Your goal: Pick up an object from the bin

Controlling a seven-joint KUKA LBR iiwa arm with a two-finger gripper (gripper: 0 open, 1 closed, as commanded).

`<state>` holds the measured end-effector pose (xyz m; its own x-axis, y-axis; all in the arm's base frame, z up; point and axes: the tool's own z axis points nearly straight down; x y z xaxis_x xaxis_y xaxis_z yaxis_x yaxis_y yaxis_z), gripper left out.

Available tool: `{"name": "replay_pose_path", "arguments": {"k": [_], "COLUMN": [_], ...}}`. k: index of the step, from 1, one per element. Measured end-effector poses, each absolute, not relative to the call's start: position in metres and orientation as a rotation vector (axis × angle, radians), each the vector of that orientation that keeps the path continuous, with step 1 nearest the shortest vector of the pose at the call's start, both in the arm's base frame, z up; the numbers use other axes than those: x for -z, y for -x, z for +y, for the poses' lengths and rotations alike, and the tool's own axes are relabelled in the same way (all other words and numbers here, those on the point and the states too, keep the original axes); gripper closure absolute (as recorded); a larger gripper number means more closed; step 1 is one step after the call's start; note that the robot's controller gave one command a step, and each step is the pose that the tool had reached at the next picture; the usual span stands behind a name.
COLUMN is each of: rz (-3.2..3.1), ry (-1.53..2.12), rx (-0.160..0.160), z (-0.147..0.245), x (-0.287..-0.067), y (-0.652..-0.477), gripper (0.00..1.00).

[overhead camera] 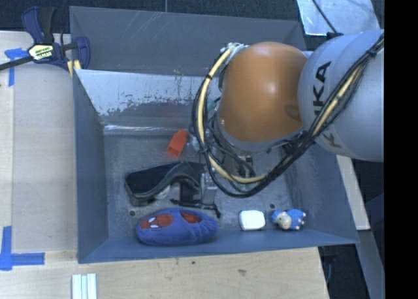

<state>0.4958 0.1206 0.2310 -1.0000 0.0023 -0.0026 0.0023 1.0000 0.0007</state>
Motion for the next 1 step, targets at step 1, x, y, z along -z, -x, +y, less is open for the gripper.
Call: {"name": "replay_pose_path", "arguments": {"k": [1], "rz": [3.116], "ry": [0.086], "rx": [-0.006], "z": [0.1580], "x": [-0.0905], "y": [-0.5162], "gripper": [0.00]}}
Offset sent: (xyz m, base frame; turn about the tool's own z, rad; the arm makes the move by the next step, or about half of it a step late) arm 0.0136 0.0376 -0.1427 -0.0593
